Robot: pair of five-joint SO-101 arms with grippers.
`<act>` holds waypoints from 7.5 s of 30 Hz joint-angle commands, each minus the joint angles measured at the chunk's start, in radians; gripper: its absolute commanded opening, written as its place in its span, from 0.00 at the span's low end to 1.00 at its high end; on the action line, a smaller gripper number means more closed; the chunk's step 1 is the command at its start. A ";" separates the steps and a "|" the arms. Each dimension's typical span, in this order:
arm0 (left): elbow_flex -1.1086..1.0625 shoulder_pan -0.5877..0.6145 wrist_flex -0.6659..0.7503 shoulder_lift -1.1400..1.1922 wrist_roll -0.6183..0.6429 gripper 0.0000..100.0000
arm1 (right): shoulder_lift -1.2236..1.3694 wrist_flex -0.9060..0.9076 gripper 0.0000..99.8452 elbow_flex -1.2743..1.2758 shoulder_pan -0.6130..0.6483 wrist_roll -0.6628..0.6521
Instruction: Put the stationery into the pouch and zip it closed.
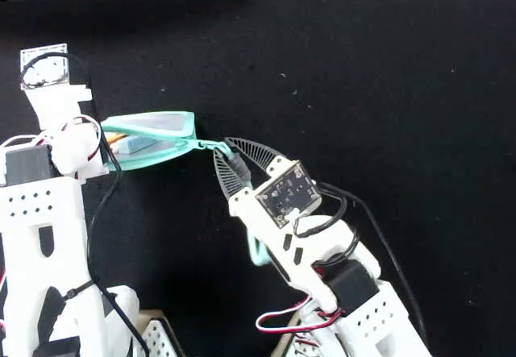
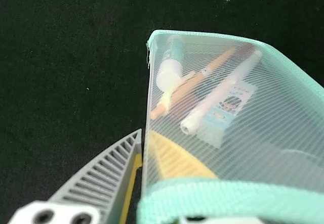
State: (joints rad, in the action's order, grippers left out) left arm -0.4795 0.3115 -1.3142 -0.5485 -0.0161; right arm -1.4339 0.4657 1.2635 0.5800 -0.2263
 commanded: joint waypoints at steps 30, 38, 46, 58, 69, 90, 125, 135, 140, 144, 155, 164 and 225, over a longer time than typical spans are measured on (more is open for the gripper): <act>0.208 0.012 -0.100 0.017 0.009 0.03 | 0.565 0.178 0.33 -0.334 0.144 -0.038; 0.208 0.012 -0.101 0.017 0.009 0.03 | 0.610 0.021 0.33 -0.294 0.144 -0.038; 0.208 0.012 -0.103 0.017 0.009 0.03 | 0.842 0.002 0.33 -0.421 0.146 0.011; 0.183 0.010 -0.097 0.018 0.008 0.03 | 0.694 -0.003 0.03 -0.381 0.130 0.012; 0.200 0.010 -0.103 0.008 0.008 0.03 | 0.475 0.006 0.01 -0.417 0.055 -0.074; 0.602 -0.008 -0.206 0.006 0.120 0.19 | 0.851 0.261 0.01 -0.921 0.051 -0.222; -0.593 -0.163 0.775 -0.439 0.048 0.19 | 0.730 0.298 0.01 -0.891 0.103 -0.302; -0.598 -0.038 0.827 -0.439 0.180 0.20 | 0.539 0.407 0.01 -0.888 0.304 -0.371; -0.558 -0.038 0.697 -0.482 0.180 0.20 | 0.539 0.404 0.01 -0.888 0.258 -0.376; -0.437 -0.031 0.416 -0.657 0.175 0.20 | 0.541 0.367 0.01 -0.868 0.232 -0.373; -0.496 -0.151 0.264 -1.128 0.034 0.20 | 0.541 0.264 0.01 -0.814 0.170 -0.327; -0.476 -0.259 0.221 -1.180 -0.040 0.20 | 0.541 0.252 0.01 -0.814 0.170 -0.327; -0.429 -0.335 0.212 -1.175 -0.077 0.25 | 0.472 0.245 0.01 -0.816 0.195 -0.264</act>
State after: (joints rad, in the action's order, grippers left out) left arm -0.9106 -0.0706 -1.1347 -1.7269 -0.0974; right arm -0.8984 0.7112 0.4657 0.7626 -0.4994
